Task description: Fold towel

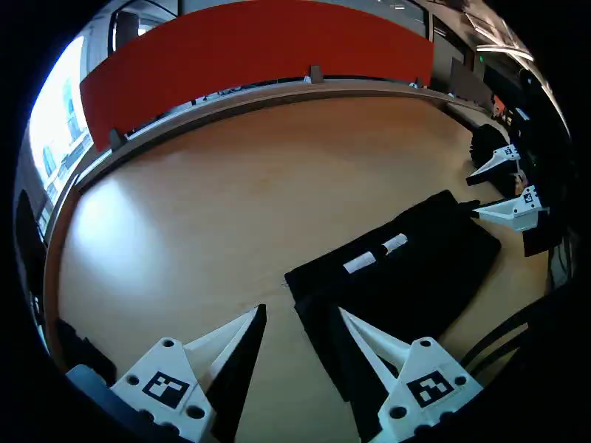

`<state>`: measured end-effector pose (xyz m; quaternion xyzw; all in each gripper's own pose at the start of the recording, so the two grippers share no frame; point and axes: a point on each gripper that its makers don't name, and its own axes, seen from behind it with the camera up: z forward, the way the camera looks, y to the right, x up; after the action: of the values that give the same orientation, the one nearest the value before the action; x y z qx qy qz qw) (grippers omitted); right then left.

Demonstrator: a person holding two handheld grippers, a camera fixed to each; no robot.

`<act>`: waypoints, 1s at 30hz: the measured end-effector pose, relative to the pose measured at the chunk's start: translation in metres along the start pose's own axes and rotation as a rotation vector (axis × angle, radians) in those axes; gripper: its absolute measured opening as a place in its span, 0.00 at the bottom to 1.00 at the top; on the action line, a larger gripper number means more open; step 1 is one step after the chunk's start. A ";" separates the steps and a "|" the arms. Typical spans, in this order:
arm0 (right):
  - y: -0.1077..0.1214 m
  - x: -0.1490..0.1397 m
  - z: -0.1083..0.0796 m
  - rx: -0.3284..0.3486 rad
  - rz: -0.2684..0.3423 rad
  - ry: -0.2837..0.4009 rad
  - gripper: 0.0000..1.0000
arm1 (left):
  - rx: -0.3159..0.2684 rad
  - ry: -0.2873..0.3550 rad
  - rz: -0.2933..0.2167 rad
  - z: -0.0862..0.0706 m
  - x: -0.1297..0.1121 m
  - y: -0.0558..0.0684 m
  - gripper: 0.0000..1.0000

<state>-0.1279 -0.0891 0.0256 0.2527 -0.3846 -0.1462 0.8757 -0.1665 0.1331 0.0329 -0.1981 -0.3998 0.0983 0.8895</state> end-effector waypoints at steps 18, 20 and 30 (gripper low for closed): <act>0.014 0.013 -0.001 -0.032 0.002 0.031 0.92 | 0.027 0.034 -0.016 -0.004 0.013 -0.009 0.61; 0.014 0.013 -0.002 -0.033 0.004 0.033 0.92 | 0.030 0.035 -0.018 -0.006 0.013 -0.010 0.61; 0.005 0.014 -0.005 -0.023 0.004 0.039 0.92 | 0.019 0.033 -0.031 -0.009 0.009 -0.006 0.61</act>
<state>-0.1141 -0.0900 0.0338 0.2444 -0.3662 -0.1438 0.8863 -0.1533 0.1278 0.0363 -0.1851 -0.3870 0.0851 0.8993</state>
